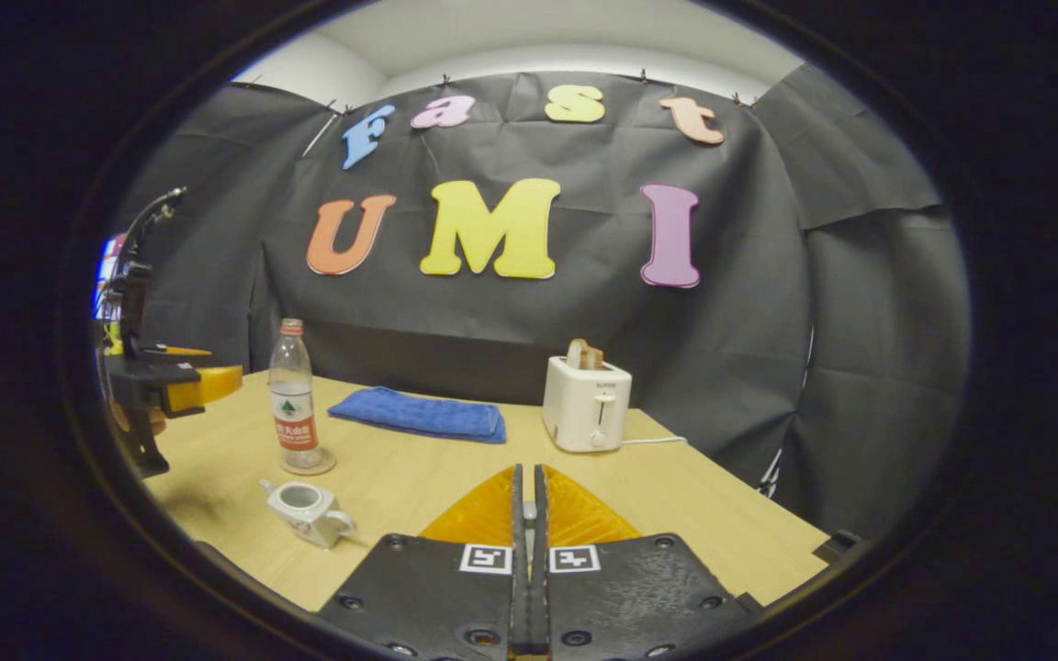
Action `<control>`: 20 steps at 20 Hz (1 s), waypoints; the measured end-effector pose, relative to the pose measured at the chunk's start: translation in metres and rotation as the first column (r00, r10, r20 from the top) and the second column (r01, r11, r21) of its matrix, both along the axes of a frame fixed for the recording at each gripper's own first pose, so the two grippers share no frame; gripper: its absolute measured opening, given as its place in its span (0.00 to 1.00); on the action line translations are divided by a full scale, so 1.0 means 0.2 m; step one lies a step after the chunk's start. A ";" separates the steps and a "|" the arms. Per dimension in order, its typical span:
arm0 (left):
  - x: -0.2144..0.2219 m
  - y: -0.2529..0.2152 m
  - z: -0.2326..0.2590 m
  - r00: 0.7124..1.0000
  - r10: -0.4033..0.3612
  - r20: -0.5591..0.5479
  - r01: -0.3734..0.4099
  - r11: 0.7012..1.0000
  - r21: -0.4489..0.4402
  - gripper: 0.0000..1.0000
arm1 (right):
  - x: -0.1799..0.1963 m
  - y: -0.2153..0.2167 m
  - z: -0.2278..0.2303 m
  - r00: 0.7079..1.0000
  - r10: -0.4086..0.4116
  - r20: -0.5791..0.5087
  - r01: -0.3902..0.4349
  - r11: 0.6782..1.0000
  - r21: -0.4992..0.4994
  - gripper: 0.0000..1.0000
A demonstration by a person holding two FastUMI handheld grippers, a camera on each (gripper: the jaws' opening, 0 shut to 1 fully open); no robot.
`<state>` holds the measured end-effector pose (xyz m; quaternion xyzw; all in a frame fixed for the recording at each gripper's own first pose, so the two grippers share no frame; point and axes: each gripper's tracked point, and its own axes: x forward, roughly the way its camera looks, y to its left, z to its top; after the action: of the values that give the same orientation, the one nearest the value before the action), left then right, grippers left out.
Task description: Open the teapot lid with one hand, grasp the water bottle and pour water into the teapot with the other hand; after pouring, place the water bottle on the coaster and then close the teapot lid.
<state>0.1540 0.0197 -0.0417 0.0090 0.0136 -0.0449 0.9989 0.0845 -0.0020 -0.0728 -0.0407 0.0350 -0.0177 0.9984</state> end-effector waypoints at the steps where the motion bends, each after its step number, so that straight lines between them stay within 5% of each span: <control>1: -0.05 0.01 0.01 1.000 -0.004 0.000 0.004 1.000 -0.018 0.90 | -0.01 0.03 0.00 1.000 0.011 -0.003 -0.011 1.000 0.002 0.00; 4: -0.18 0.02 0.02 1.000 -0.004 -0.012 0.004 0.998 -0.058 0.91 | -0.01 0.13 0.01 0.999 0.044 -0.010 -0.044 0.999 -0.019 0.00; 11: -0.47 0.15 0.02 0.997 0.073 -0.025 -0.073 0.997 0.001 0.91 | 0.01 0.42 -0.01 0.987 0.156 -0.044 -0.157 0.987 -0.027 0.00; 20: -0.66 0.18 0.18 0.999 0.041 0.020 -0.040 0.998 -0.045 0.91 | 0.11 0.79 -0.06 0.953 0.295 -0.074 -0.292 0.956 0.037 0.00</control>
<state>0.0213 0.0554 -0.0054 -0.0131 0.0026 -0.0248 0.9996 0.1056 0.1555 -0.0854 -0.0333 0.0681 0.1329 0.9882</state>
